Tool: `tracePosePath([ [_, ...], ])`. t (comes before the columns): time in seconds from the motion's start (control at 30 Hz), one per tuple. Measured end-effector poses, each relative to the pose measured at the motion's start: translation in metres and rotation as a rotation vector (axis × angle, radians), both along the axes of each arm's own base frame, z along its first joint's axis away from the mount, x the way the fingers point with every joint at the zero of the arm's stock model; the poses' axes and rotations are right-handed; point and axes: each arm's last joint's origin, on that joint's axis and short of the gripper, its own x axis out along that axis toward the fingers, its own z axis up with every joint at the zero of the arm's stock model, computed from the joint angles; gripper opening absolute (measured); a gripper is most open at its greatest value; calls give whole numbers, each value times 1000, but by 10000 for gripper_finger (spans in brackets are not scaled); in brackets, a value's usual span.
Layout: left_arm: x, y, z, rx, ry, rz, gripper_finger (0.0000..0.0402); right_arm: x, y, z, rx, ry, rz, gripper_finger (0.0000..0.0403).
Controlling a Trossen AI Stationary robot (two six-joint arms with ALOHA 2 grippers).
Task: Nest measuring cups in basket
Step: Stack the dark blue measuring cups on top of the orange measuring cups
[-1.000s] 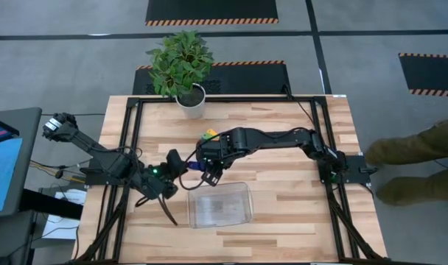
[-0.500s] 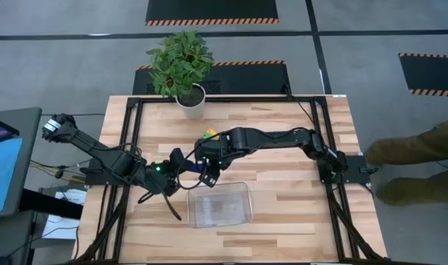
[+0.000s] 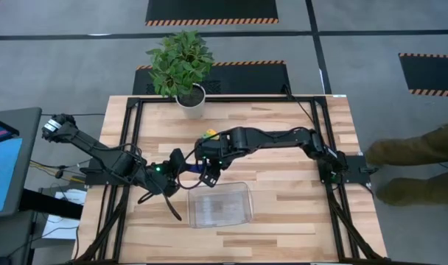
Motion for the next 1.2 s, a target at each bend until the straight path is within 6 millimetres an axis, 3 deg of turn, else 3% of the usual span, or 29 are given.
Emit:
tracePosePath([
  [0.47,-1,1,5,-96,-39,78,1,1,-12,2,3,-10,-23,250],
  [1.07,-1,0,6,-189,-88,150,0,-44,-64,59,-8,-65,-54,250],
  [1.2,-1,2,7,-249,-134,218,0,-53,-63,67,-4,-62,-56,250],
])
